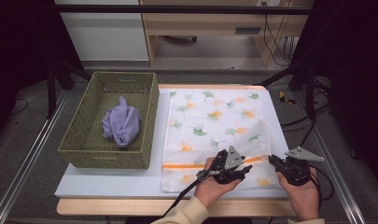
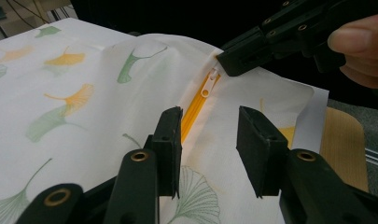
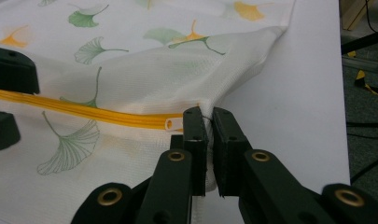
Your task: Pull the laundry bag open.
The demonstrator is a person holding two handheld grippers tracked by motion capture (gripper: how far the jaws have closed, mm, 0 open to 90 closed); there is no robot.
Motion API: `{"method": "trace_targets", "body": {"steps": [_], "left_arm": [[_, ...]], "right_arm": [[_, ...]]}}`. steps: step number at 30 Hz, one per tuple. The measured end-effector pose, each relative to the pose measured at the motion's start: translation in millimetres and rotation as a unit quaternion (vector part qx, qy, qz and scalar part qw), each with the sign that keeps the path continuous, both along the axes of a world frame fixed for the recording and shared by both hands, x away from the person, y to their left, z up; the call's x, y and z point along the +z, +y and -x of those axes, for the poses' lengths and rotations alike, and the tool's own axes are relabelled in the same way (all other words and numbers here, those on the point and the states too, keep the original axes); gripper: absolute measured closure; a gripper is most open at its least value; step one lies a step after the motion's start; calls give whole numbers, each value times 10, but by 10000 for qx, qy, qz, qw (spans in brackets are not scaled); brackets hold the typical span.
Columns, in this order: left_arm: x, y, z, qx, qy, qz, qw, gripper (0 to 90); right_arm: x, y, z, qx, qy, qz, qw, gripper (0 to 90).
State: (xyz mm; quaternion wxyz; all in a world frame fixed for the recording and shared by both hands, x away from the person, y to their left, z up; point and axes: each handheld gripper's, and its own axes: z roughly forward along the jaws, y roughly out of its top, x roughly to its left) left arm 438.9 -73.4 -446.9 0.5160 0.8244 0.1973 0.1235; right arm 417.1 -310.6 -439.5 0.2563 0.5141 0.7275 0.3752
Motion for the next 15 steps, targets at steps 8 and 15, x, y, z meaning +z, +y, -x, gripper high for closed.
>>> {"method": "trace_targets", "body": {"steps": [8,15], "left_arm": [[-33,-138,-27,-166,15,-123,9998,679],[-80,-276,-107,-228,31,-204,9995,737]], "right_arm": [[20,19,14,97,-114,-36,9999,850],[33,24,21,146,-162,-62,9997,850]]}}
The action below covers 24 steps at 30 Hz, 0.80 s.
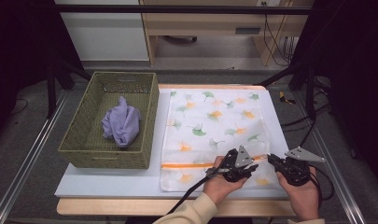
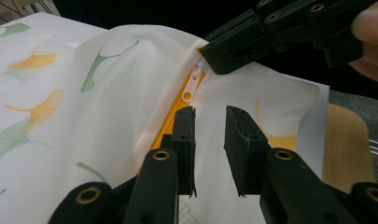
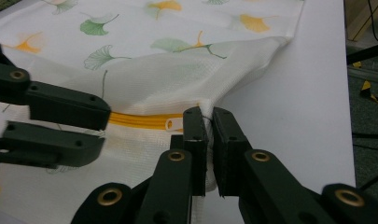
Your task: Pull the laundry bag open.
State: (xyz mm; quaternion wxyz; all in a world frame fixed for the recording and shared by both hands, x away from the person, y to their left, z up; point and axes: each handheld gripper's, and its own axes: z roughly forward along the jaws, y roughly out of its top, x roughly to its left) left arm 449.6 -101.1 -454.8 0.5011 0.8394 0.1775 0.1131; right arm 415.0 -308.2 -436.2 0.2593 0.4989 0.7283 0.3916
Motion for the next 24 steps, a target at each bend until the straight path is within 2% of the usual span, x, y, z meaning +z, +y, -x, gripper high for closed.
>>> {"method": "trace_targets", "body": {"steps": [7,17,20,24], "left_arm": [[-63,-115,-122,57,27,-89,9999,777],[-141,-136,-213,172,122,6,9998,807],[-158,-141,-225,148,161,58,9997,803],[-173,-153,-227,56,117,71,9999,801]], "right_arm": [[9,24,7,65,-47,20,10000,851],[21,56,23,167,-98,46,9998,851],[22,65,22,223,-97,70,9997,851],[17,70,21,229,-85,62,9997,852]]}}
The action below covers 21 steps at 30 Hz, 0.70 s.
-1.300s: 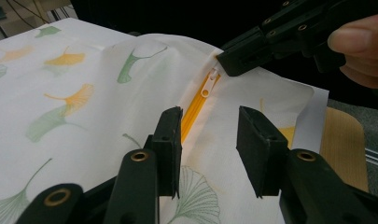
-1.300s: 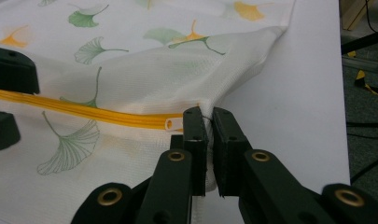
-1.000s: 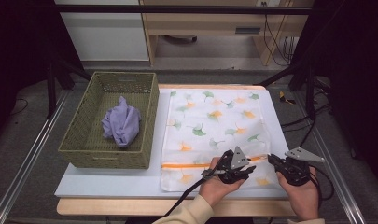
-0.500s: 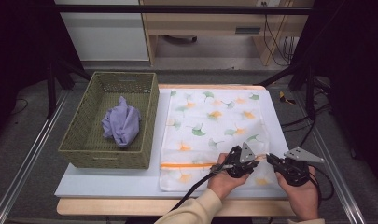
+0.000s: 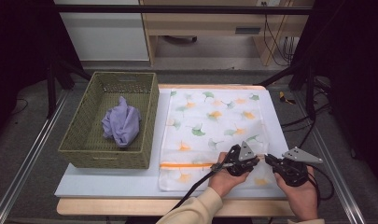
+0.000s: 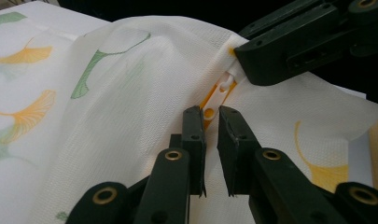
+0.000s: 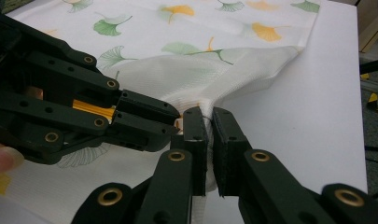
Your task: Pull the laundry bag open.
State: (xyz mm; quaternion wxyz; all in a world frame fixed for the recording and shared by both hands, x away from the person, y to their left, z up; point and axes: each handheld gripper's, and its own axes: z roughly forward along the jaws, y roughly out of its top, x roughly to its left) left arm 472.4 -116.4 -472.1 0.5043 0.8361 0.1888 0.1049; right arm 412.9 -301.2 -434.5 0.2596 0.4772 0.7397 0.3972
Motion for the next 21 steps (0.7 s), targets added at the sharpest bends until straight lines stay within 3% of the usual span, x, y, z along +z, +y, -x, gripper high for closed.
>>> {"method": "trace_targets", "body": {"steps": [6,16,21], "left_arm": [[-27,-4,-45,-85,135,113,9998,808],[-28,0,-1,-183,82,115,9997,879],[-47,-14,26,-188,-7,-39,9998,868]], "right_arm": [[-7,8,-2,23,23,10,10000,852],[-16,-1,-9,11,72,-21,10000,851],[-15,12,-11,19,75,-19,10000,851]]}}
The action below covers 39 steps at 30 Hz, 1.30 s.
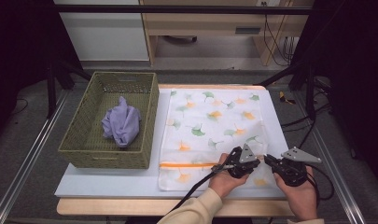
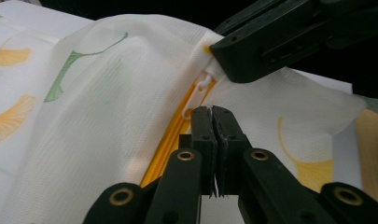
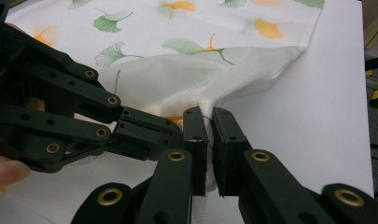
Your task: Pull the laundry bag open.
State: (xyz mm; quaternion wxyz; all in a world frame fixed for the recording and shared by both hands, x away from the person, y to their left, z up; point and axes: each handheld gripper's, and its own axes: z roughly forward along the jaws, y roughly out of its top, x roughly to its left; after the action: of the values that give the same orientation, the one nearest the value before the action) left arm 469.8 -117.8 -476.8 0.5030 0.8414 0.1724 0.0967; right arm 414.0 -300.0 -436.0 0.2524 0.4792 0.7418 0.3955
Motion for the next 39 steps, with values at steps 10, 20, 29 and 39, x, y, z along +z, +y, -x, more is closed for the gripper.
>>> {"method": "trace_targets", "body": {"steps": [10,20,29,39], "left_arm": [[42,45,-44,49,-155,61,9998,798],[-6,8,-102,-144,-109,101,9998,775],[-16,9,-108,-256,-35,70,9996,846],[-16,-14,-75,-197,26,169,9997,875]], "right_arm": [[-3,-13,-2,15,-15,-11,10000,852],[-6,-2,-8,86,46,-103,9999,853],[-15,-4,-16,66,102,-123,9999,853],[-19,-6,-17,55,121,-146,9998,852]]}}
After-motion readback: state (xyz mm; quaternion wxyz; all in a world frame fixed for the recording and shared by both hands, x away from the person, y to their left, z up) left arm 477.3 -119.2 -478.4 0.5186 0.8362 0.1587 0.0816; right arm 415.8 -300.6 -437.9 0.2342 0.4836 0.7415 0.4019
